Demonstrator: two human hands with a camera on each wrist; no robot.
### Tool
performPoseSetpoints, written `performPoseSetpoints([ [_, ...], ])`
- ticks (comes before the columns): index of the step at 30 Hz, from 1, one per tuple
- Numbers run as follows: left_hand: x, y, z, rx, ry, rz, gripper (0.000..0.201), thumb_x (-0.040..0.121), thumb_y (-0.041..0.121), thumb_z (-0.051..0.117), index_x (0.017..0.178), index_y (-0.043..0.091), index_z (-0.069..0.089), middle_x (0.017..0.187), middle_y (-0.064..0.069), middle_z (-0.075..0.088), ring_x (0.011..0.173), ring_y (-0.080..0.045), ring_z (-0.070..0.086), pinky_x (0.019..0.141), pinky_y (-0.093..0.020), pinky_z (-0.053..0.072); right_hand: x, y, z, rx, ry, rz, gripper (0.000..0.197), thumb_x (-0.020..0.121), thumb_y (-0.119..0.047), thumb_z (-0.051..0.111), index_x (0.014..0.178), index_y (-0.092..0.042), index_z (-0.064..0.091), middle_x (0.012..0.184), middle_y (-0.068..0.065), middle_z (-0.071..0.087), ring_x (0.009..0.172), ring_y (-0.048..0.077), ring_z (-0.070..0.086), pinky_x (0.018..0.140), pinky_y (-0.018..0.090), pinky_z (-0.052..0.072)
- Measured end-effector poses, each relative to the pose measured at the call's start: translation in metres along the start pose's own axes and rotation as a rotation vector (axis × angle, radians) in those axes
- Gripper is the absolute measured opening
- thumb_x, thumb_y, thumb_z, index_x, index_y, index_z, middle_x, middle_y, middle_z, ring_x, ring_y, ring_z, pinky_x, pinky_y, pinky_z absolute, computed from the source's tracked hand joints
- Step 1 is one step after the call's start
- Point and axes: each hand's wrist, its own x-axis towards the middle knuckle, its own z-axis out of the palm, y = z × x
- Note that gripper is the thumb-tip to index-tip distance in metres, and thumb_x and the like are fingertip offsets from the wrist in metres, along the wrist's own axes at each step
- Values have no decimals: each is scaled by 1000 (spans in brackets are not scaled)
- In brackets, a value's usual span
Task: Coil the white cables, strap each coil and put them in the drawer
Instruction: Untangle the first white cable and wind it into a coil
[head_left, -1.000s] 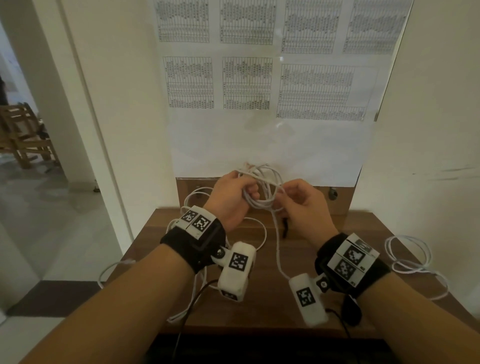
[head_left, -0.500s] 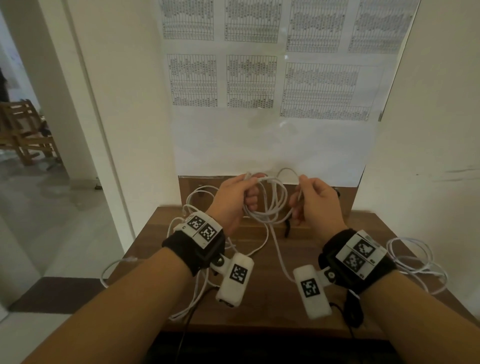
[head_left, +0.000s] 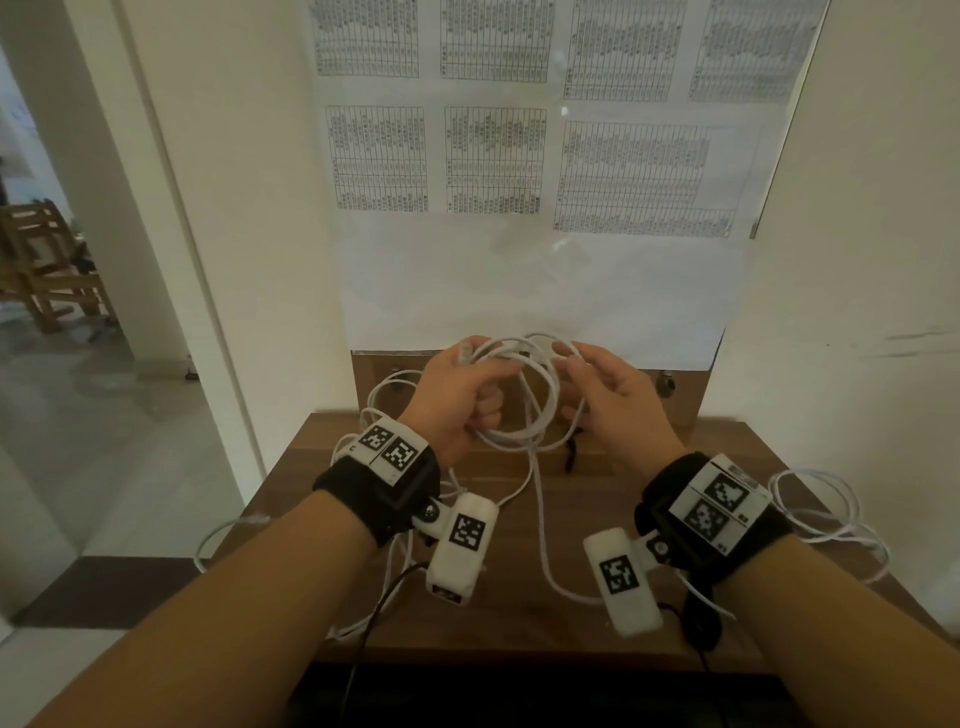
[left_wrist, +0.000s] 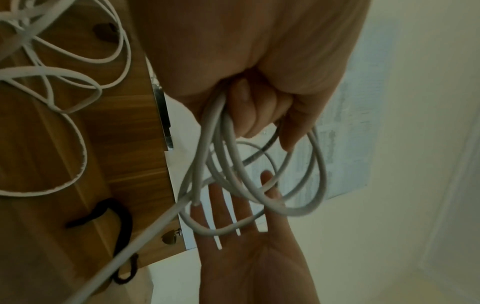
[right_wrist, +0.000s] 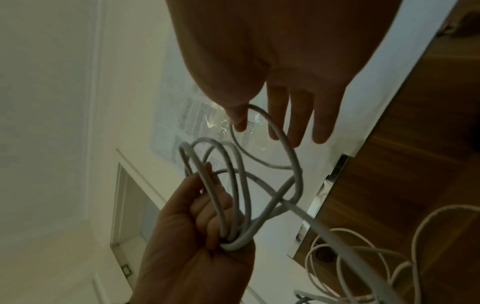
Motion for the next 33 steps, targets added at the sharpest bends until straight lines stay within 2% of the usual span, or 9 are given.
performPoseSetpoints([
  [3,-3,2,10,133,22,41,12,91,-3,62,92,7,57,49,0,48,38,-14,37,41,-21,34,-6,-10,6,236,-134,87,26,106,-24,46,124,-22,65,110,6,75,96,20,72,77,35,59],
  [7,2,1,13,264,190,68,34,85,5,69,116,9,55,83,-18,61,61,-27,55,60,-40,48,-6,-12,11,304,-178,155,33,107,-28,43,133,-14,57,116,11,71,96,23,72,82,40,60],
  [10,1,1,19,540,184,140,12,88,4,62,95,12,68,75,-10,68,61,-25,63,63,-41,54,-5,-6,19,185,-161,160,60,97,-61,47,140,-19,52,133,5,63,120,23,63,103,46,51],
  [16,-1,5,27,890,215,269,20,92,13,59,85,-3,69,89,-22,71,85,-38,67,81,-51,55,-11,-9,23,-111,-108,-79,41,85,-34,76,120,-17,62,104,-5,69,90,4,66,77,21,55],
  [20,-1,1,25,630,235,138,15,87,19,65,84,5,62,84,-17,69,82,-36,67,79,-48,56,-4,-11,22,13,7,-58,18,95,-24,67,104,-9,71,96,13,73,83,21,69,77,37,57],
  [24,-5,1,23,211,82,-78,19,88,10,66,101,-3,67,93,-22,69,88,-38,68,86,-49,55,0,-6,18,178,8,71,31,101,-25,58,110,4,63,102,32,66,86,37,65,82,49,55],
  [28,-4,0,23,284,128,-12,17,89,14,70,76,3,69,66,-11,67,63,-26,64,71,-43,53,-2,-4,12,166,-8,121,42,102,-35,54,112,4,65,93,32,61,87,35,60,79,45,50],
  [31,-8,-1,25,131,112,-60,44,81,23,76,102,-15,69,92,-26,66,81,-34,63,81,-45,52,-2,-3,12,117,-1,150,47,102,-35,53,109,9,67,103,33,69,96,49,65,82,52,56],
  [33,-9,-3,25,27,96,-121,37,88,16,70,109,-13,68,96,-26,66,85,-35,64,83,-43,56,-4,-5,15,75,1,140,49,101,-40,54,108,7,67,106,34,67,101,52,63,87,58,53],
])
